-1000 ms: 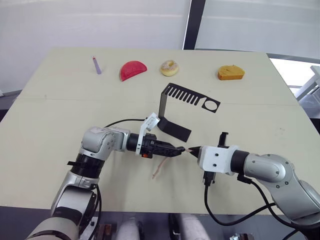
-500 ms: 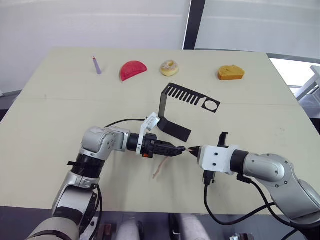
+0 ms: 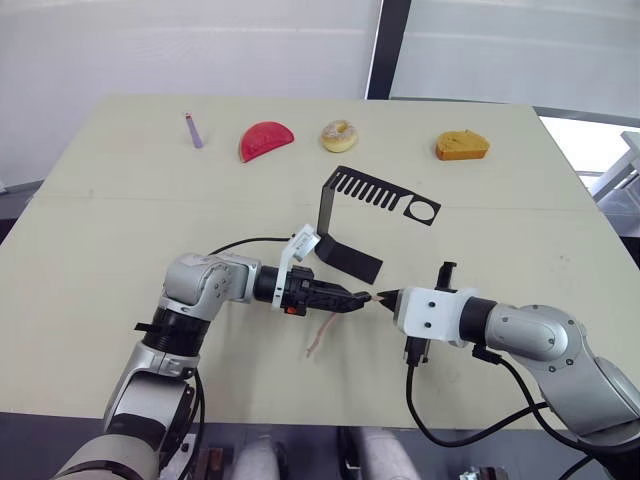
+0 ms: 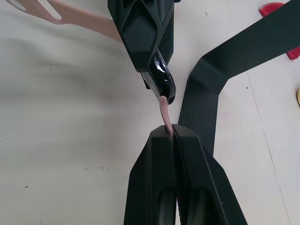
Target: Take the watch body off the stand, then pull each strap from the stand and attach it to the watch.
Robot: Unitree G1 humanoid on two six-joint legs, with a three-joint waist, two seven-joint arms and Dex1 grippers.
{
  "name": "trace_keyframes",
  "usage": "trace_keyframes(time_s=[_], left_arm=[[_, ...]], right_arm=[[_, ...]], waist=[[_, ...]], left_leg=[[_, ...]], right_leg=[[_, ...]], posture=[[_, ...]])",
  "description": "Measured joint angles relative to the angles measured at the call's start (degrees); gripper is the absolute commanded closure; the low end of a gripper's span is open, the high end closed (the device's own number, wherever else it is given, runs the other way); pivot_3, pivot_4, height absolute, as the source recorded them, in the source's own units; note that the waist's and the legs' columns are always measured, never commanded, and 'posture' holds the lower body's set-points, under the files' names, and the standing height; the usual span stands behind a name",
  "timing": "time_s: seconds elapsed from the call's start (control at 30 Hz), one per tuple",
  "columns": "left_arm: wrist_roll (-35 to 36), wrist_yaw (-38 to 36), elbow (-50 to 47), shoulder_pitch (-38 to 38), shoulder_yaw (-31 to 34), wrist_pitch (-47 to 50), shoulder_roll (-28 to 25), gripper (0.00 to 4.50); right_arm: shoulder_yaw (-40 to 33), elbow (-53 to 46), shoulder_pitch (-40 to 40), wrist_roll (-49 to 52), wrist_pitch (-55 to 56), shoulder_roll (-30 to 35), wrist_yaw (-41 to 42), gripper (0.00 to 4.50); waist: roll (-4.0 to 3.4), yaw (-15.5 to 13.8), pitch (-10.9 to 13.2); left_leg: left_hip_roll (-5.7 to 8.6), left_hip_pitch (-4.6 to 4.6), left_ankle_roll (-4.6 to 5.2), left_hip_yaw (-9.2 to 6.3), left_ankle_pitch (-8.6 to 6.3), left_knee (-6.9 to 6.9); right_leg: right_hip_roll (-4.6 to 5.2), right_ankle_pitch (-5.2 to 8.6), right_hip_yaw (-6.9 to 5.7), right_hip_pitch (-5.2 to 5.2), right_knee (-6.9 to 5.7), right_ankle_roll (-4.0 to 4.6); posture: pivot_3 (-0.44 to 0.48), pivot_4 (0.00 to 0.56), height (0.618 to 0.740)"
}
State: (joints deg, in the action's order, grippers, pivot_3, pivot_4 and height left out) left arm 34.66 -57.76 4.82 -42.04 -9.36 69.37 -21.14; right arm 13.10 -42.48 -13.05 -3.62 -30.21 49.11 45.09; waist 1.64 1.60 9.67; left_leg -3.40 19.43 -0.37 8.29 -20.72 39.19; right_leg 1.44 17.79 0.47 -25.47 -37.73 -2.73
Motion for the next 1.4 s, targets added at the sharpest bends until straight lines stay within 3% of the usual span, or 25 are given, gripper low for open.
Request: trace_keyframes(time_s=[0.73, 1.4], left_arm=[[0.2, -2.9, 1.5, -0.8, -0.7, -3.4, -3.8, 2.91], [0.1, -2.9, 2.9, -2.1, -1.4, -3.7, -2.6, 2.91]], right_arm=[[-10.0, -5.9, 6.2, 6.6, -2.5, 1.5, 0.5, 4.5], [-8.2, -7.0, 4.1, 7.7, -2.4, 1.1, -0.3, 4.5]], waist=[[0.0, 0.0, 0.0], [0.0, 0.0, 0.0]], left_leg=[[0.0, -0.01, -0.01, 0.0, 0.0, 0.0], [0.01, 0.0, -0.01, -0.01, 0.0, 0.0]], right_leg=[[-0.01, 0.0, 0.0, 0.0, 0.0, 0.0], [0.0, 0.0, 0.0, 0.0, 0.0, 0.0]], posture=[[0.0, 0.15, 0.737], [0.0, 0.15, 0.737]])
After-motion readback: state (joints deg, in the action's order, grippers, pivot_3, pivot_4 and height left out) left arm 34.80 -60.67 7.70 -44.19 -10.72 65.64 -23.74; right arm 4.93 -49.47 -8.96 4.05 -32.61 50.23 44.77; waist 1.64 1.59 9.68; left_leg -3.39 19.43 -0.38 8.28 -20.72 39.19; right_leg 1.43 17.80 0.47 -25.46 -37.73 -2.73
